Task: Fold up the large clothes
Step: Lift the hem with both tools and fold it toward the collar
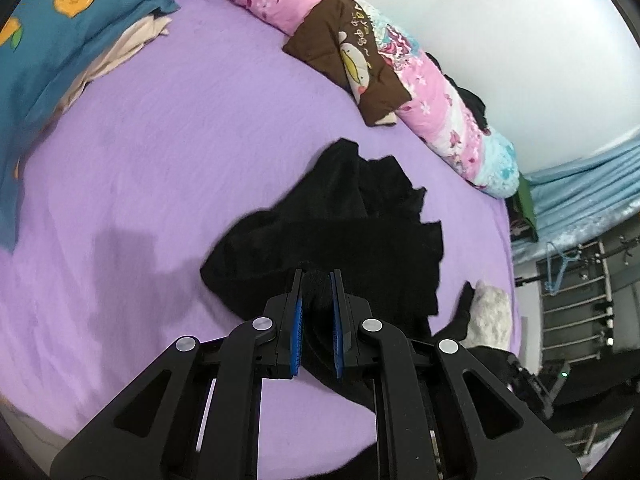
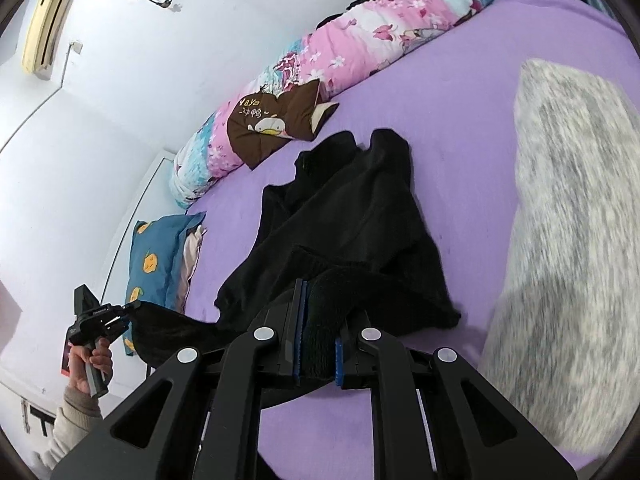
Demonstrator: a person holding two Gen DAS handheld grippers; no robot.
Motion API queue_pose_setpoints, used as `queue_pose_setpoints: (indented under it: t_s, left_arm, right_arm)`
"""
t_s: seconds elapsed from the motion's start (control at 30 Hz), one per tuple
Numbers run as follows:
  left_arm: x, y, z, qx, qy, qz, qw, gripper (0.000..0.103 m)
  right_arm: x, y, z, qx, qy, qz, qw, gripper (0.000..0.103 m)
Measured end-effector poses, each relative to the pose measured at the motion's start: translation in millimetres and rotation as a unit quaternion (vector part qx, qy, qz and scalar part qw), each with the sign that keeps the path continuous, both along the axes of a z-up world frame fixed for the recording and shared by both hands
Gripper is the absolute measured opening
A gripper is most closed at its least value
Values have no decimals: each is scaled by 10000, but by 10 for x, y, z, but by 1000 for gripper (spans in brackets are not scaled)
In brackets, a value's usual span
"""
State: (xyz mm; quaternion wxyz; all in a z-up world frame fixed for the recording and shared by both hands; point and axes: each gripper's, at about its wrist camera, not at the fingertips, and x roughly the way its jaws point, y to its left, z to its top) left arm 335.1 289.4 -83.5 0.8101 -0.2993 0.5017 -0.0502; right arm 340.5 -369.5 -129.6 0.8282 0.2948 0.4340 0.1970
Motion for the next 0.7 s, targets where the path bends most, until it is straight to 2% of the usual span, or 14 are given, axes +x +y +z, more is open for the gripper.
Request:
queue_pose_setpoints:
  t_s: [0.43, 0.57, 0.7]
  left_arm:
    - [1394, -55, -198, 679, 164, -9, 9976, 11]
    - [1836, -107, -328, 801, 266, -34, 9964, 11]
    - [2258, -97, -530, 764, 439, 85, 9961, 11]
  right_arm:
    - [1204, 84, -151, -240, 61, -113, 9996, 10]
    - [1577, 114, -211, -320, 80, -146, 9993, 10]
    - [1897, 116, -314, -317, 158, -193, 9992, 10]
